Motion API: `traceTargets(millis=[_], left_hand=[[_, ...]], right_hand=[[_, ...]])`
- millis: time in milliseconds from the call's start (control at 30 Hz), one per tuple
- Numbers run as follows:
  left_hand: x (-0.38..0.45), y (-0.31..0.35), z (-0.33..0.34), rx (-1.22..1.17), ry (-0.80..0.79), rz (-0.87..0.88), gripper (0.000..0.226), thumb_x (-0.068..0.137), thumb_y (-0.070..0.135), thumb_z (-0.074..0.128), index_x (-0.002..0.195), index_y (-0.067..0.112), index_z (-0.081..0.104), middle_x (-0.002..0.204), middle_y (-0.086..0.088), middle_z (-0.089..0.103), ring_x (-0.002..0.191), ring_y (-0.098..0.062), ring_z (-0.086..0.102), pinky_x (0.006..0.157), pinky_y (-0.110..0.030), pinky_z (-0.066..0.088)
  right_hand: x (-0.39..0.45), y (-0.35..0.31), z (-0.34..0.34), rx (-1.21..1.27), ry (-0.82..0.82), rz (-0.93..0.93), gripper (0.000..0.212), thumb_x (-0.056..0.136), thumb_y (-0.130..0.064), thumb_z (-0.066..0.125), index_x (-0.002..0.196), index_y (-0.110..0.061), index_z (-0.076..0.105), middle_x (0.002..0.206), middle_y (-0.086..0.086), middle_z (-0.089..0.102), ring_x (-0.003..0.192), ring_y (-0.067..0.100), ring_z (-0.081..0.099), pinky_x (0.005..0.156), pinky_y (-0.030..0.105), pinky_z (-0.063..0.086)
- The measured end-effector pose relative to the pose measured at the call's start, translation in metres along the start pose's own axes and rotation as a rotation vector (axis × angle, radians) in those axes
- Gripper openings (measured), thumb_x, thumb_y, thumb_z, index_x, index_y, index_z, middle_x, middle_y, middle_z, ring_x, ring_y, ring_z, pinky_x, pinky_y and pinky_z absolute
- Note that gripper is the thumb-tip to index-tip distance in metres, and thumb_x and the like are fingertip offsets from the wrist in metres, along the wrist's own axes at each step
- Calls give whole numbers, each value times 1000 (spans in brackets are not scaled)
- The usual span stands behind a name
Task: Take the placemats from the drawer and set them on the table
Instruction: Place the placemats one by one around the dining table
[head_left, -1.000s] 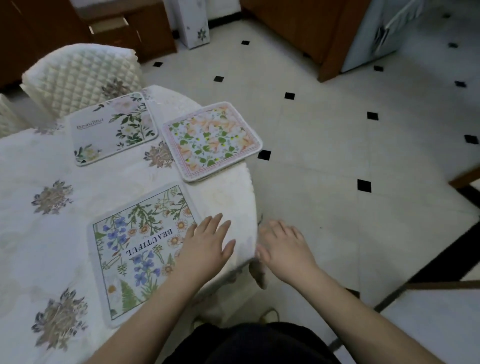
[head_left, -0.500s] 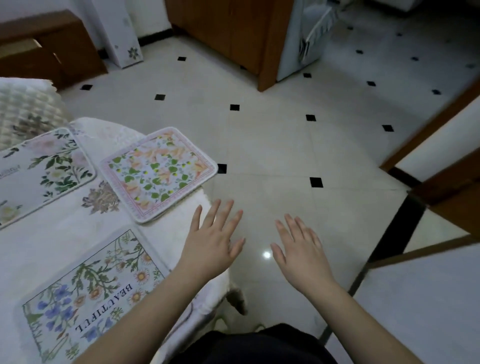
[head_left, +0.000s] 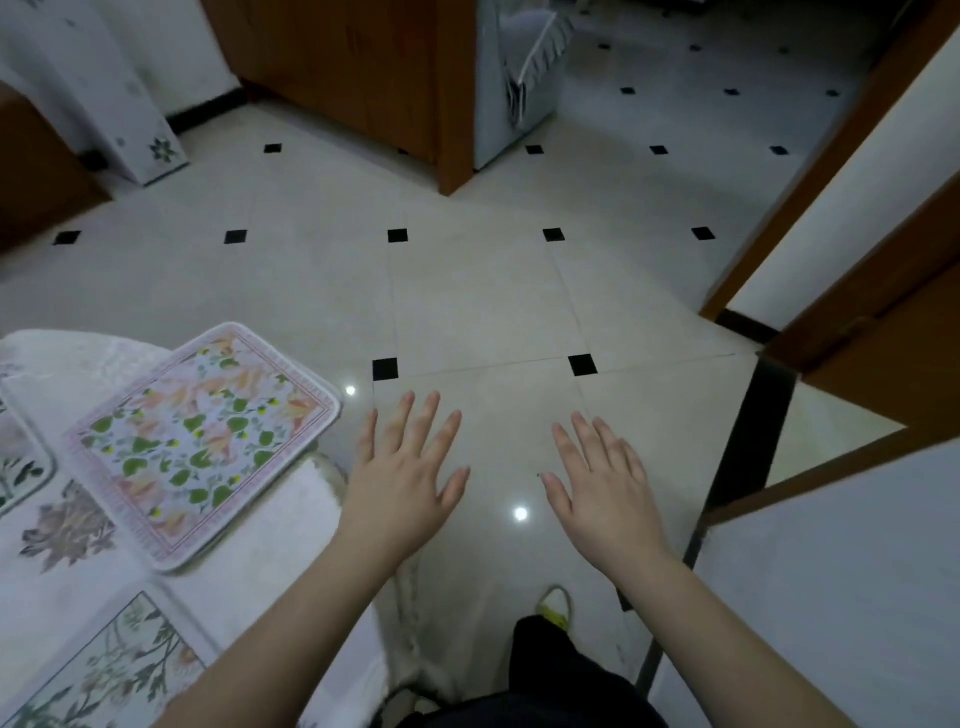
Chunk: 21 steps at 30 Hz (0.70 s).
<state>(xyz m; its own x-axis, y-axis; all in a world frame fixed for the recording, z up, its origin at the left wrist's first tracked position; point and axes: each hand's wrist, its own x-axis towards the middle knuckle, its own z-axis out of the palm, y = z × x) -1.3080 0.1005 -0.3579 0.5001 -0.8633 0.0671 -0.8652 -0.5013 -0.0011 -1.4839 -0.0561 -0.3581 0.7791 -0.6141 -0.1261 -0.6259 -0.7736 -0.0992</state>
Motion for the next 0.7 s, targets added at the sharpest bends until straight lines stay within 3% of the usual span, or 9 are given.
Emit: traceTargets(millis=[133,400,600,700], left_hand=[[51,29,7,50,-45,11,67,95,59,30,151,25,42,159,-7,36,147,-31,31,118,-53,9],[134,65,4,28,-10,-104,65,96,57,29,150,24,44,157,-9,39,146,-30,33,118,-51,12],[156,62,6,-1,-54,-201,66,96,57,27,150,23,44,156,-10,41,145,-35,34,118,-56,24],[166,48,10,-4,-68,-217,66,97,57,25,151,23,41,157,-9,38,147,-34,32,118,-52,19]], right_hand=[[42,37,-1,-13,3,-9,64,97,-50,19,150,-18,37,156,7,35,144,27,31,116,44,24],[112,100,-20,-17,14,-65,65,96,-50,19,149,-19,38,156,6,35,144,26,31,116,44,25],[153,112,-29,-13,31,-73,64,96,-50,21,148,-18,40,154,6,39,142,28,34,115,48,27],[177,104,-31,-10,61,-106,61,94,-48,28,143,-16,48,148,8,47,138,30,42,112,45,24]])
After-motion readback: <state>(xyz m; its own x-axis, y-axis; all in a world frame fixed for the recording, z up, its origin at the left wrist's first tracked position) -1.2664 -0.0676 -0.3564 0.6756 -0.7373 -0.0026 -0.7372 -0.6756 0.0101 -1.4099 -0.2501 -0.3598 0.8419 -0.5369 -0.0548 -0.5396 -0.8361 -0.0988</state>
